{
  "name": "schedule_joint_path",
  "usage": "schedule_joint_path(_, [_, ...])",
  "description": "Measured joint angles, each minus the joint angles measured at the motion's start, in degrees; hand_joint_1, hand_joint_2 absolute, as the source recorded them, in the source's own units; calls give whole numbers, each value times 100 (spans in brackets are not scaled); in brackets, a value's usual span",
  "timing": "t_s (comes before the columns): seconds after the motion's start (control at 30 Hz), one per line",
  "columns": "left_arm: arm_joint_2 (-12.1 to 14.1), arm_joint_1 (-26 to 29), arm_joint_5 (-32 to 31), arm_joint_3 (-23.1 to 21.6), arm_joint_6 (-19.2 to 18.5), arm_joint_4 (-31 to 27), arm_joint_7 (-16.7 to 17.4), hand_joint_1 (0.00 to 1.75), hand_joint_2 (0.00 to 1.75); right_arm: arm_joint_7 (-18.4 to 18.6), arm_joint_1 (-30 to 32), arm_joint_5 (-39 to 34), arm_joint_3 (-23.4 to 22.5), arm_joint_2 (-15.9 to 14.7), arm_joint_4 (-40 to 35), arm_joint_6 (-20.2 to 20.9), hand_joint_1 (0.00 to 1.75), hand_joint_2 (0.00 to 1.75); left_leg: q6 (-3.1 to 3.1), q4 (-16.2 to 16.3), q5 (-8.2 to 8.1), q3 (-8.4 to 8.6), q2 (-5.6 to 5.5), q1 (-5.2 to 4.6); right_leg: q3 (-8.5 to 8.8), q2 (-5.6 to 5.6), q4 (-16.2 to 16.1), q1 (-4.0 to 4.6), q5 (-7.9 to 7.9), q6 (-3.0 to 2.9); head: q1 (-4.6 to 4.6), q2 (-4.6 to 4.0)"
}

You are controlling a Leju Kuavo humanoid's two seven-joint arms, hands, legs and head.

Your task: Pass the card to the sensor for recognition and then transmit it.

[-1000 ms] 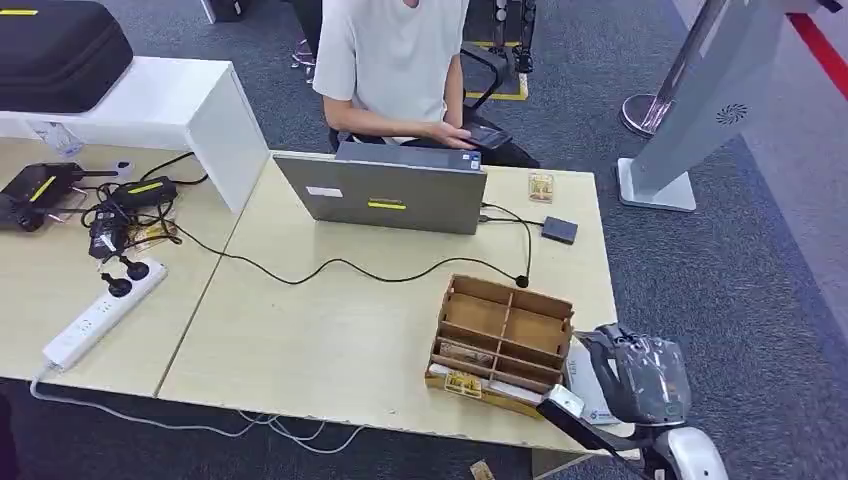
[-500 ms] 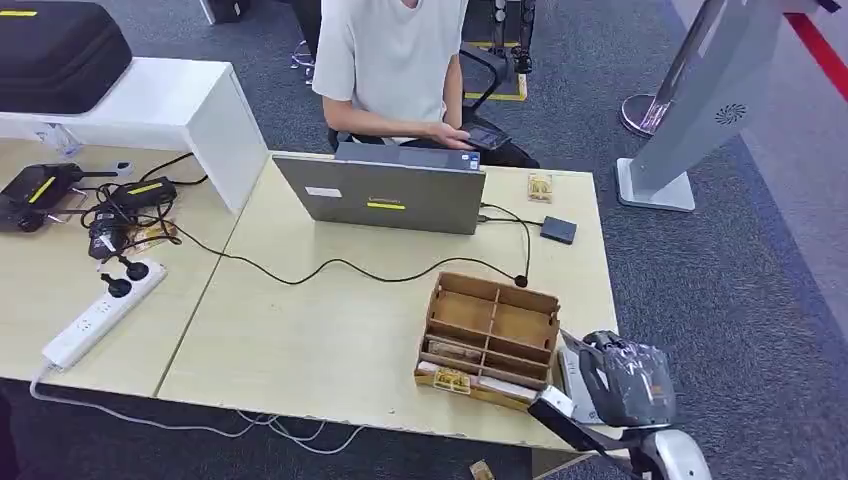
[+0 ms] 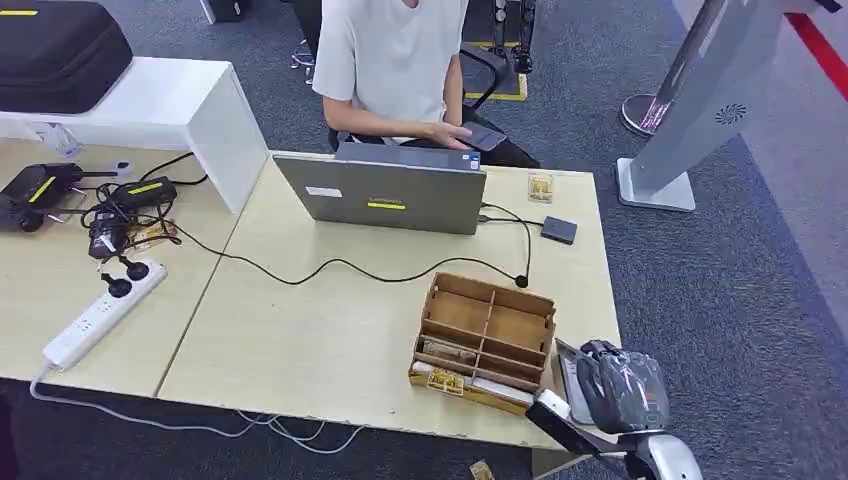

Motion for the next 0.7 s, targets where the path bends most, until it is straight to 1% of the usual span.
schedule_joint_path(0.23, [0, 1, 0, 7, 11, 0, 35, 0, 175, 9, -2, -61, -212, 0, 74, -46, 175, 175, 0, 0, 0, 0, 0, 0, 0, 0, 0, 0, 0, 0, 0, 0])
schedule_joint_path(0.57, [-9, 4, 13, 57, 57, 2, 50, 0, 175, -9, 74, -114, -665, 0, 87, -140, 175, 175, 0, 0, 0, -1, 0, 0, 0, 0, 0, 0, 0, 0, 2, 0])
schedule_joint_path(0.7, [-11, 4, 17, 66, 59, 2, 52, 0, 175, -9, 100, -114, -737, 0, 87, -146, 175, 175, 0, 0, 0, 0, 0, 0, -1, 0, 0, 0, 0, 0, 0, 0])
